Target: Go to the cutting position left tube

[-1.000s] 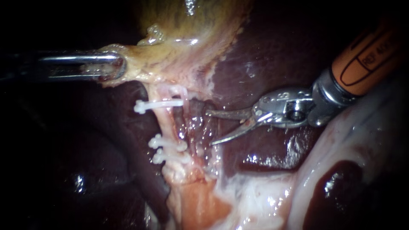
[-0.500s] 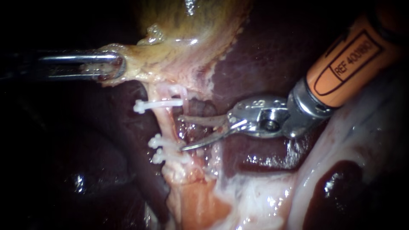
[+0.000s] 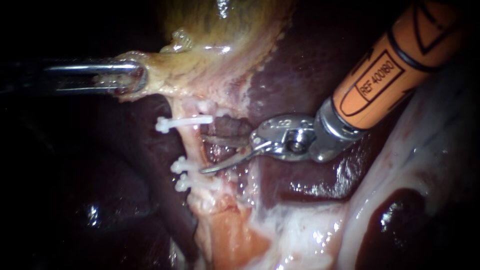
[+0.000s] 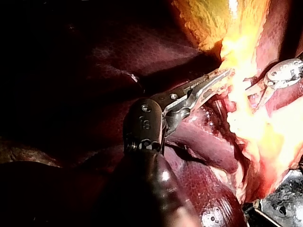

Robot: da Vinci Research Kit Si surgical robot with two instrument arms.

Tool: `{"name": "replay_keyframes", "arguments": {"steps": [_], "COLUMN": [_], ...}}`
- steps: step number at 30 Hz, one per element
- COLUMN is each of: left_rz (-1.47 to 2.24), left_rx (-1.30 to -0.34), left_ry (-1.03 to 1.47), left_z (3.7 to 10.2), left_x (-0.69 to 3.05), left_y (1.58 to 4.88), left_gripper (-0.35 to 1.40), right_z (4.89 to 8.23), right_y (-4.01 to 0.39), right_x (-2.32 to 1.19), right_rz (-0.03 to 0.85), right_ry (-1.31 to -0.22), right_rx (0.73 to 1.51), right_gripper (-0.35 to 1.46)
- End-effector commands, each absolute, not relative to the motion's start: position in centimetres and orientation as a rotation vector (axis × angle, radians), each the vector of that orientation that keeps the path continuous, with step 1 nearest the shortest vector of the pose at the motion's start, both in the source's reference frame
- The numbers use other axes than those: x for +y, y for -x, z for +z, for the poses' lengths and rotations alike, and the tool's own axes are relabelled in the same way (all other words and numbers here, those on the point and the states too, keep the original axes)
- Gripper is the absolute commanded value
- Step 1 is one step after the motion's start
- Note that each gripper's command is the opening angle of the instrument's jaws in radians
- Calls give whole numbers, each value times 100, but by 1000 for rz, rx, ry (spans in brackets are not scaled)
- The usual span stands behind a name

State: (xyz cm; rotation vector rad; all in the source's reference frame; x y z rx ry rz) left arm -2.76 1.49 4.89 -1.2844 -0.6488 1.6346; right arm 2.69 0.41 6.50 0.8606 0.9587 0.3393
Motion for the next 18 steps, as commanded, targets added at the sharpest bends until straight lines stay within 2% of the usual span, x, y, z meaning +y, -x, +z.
{"name": "replay_keyframes", "arguments": {"steps": [1,18], "left_rz": [1635,1634], "left_rx": [-649,-649], "left_ry": [1284,1284], "left_z": [489,490], "left_x": [149,150], "left_y": [276,277], "left_gripper": [-35,-35], "right_z": [651,648], "right_y": [-272,-329], "right_x": [41,44], "right_rz": [346,406], "right_ry": [-861,-884], "right_rx": [955,1023], "right_gripper": [145,145]}}
